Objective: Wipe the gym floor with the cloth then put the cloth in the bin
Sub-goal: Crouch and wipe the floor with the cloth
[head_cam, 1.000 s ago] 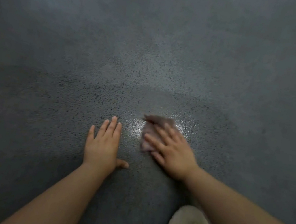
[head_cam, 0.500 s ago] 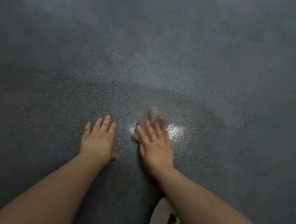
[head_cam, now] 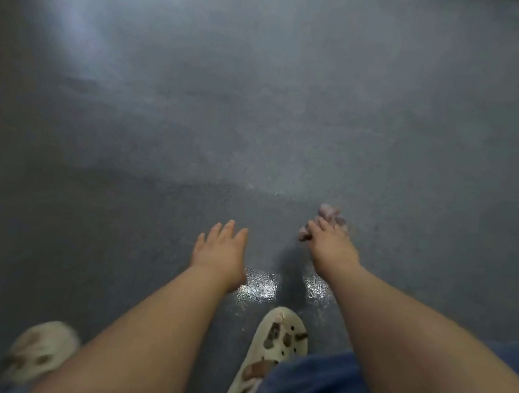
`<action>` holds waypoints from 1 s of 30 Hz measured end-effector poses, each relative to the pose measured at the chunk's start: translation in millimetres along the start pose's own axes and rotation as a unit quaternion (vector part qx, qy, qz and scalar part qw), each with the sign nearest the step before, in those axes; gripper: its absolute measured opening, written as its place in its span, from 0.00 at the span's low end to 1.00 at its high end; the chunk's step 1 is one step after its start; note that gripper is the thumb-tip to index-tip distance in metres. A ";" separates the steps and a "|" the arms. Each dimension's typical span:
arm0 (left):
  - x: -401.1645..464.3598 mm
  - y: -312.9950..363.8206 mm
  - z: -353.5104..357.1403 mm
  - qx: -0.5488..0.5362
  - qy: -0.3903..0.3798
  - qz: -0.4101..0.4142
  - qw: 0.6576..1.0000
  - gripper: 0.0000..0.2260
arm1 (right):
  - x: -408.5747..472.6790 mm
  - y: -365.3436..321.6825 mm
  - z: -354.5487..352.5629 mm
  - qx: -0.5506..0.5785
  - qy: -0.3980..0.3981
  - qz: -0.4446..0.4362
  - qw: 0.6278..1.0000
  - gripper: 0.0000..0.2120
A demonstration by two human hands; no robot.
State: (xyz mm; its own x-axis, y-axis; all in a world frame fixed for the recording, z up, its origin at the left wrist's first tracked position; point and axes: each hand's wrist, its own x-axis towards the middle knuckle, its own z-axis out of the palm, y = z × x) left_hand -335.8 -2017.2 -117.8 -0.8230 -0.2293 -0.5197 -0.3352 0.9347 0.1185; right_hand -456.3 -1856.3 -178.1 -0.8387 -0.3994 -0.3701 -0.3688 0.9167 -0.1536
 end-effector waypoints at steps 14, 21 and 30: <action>-5.4 20.5 -4.2 -0.014 0.051 0.020 0.998 0.38 | -59.8 -19.9 -29.3 0.057 0.050 0.011 0.997 0.17; 66.1 44.4 19.5 -0.033 0.002 -0.002 0.999 0.37 | 8.8 7.1 -9.8 0.055 0.005 -0.014 0.998 0.20; 140.6 61.4 76.9 -0.054 -0.035 -0.092 0.994 0.39 | 106.6 5.0 50.7 0.022 -0.066 -0.125 0.990 0.25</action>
State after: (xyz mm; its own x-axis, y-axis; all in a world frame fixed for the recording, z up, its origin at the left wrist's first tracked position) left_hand -436.8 -1971.2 -248.7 -0.7103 -0.3703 -0.5986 -0.5272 0.8434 0.1038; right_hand -527.3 -1894.0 -264.8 -0.6631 -0.6116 -0.4316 -0.5374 0.7903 -0.2943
